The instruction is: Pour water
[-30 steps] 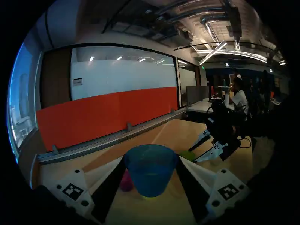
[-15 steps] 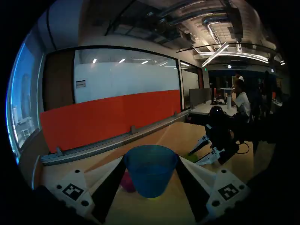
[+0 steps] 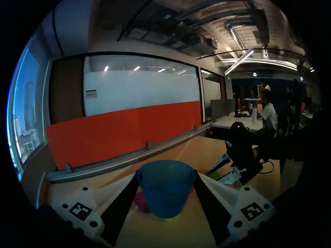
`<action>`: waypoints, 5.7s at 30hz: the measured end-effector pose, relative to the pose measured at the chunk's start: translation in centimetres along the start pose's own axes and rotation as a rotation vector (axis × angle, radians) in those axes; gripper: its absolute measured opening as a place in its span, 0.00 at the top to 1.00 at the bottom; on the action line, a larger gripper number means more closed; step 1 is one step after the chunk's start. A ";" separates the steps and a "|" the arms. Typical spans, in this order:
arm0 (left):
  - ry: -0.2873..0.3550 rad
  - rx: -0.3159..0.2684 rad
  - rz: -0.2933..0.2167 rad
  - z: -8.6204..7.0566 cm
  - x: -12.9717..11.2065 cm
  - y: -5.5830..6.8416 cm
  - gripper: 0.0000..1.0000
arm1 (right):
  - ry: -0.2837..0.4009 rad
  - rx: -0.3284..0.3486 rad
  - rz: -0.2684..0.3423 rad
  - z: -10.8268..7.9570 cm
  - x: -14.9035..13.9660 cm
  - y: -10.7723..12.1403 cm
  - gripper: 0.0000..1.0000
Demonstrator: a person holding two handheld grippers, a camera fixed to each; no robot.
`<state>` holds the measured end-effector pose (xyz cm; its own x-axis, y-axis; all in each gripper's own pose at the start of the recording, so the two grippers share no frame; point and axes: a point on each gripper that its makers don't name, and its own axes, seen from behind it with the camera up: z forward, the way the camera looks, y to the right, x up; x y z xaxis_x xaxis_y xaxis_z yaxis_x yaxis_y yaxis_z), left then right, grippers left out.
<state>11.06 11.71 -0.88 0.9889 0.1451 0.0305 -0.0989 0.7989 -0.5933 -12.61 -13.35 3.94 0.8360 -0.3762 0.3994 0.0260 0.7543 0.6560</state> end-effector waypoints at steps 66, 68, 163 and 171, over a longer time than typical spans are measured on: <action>0.036 -0.014 -0.021 2.7 2.0 -0.7 0.11 | 0.430 0.151 -0.061 -6.5 17.9 -9.3 0.07; 0.036 -0.016 -0.019 2.8 2.0 -0.7 0.11 | 0.438 0.154 -0.062 -6.5 18.2 -9.5 0.07; 0.095 0.097 0.580 2.8 9.6 1.1 0.11 | 0.457 0.398 -0.177 -4.9 19.7 -20.4 0.08; 0.096 0.110 0.641 2.5 10.2 1.5 0.11 | 0.460 0.406 -0.178 -5.0 19.8 -20.6 0.08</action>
<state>20.68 15.82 0.55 0.7354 0.5635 -0.3764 -0.6773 0.6272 -0.3845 6.10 -33.65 -4.85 0.9902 -0.1398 0.0052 0.0522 0.4037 0.9134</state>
